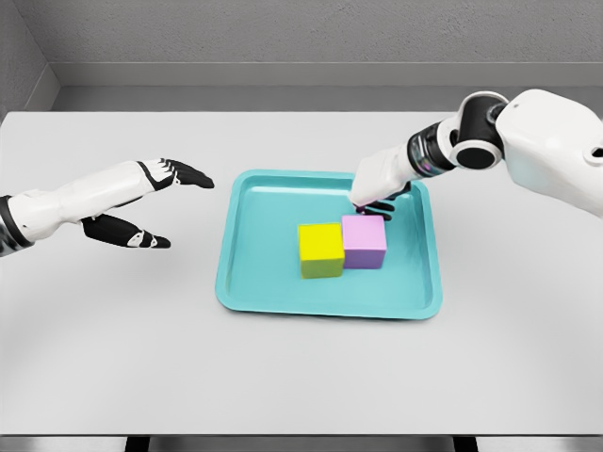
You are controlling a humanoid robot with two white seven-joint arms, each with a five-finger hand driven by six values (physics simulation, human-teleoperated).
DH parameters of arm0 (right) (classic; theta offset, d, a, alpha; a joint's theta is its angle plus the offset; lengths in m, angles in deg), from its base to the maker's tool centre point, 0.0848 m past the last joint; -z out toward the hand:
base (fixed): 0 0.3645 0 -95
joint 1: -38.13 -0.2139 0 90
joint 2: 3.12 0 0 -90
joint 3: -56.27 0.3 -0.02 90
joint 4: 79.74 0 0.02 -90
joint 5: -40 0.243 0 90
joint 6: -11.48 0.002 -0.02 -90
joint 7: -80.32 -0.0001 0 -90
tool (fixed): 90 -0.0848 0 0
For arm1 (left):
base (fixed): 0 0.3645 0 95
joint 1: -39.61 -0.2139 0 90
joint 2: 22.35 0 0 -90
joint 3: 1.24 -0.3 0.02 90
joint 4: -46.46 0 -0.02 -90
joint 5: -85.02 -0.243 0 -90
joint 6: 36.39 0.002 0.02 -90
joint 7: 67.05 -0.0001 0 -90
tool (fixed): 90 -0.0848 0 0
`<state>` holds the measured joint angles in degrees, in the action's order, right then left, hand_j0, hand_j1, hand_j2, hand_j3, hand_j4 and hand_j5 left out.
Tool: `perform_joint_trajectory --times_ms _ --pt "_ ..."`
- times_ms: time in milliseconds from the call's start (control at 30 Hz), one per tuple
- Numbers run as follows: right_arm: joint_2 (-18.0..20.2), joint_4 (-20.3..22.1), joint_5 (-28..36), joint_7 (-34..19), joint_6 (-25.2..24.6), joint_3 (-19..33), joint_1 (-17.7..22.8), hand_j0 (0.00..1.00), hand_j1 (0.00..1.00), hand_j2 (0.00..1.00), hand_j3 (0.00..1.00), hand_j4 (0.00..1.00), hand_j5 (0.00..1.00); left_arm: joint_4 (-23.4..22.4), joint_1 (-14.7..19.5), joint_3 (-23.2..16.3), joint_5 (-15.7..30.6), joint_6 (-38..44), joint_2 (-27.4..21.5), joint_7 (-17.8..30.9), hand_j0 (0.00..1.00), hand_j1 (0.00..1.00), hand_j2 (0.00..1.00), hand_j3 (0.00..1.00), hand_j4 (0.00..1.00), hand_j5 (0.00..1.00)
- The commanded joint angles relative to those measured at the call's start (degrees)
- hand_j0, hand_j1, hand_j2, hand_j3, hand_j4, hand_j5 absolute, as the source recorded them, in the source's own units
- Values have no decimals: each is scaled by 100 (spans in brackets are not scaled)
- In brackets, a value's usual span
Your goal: Push two cubes
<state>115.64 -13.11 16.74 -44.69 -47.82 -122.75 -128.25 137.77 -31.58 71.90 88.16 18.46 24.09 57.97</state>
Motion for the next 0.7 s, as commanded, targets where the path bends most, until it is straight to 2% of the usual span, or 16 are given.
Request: perform_joint_trajectory --times_ms 0,233,300,667 --pt "7 61 15 1 -12 -11 0 12 12 12 12 12 12 1 0 7 46 16 -3 -2 90 90 90 90 90 90" --pt "59 184 15 1 -21 -55 0 12 12 12 12 12 12 1 -9 7 46 16 -12 -2 90 90 90 90 90 90" --pt "59 210 15 1 -21 -72 0 12 12 12 12 12 12 1 -167 156 55 16 -12 -2 90 90 90 90 90 90" --pt "130 359 15 1 -21 -81 -9 12 12 12 12 12 12 -8 -176 156 46 16 -21 -2 90 90 90 90 90 90"
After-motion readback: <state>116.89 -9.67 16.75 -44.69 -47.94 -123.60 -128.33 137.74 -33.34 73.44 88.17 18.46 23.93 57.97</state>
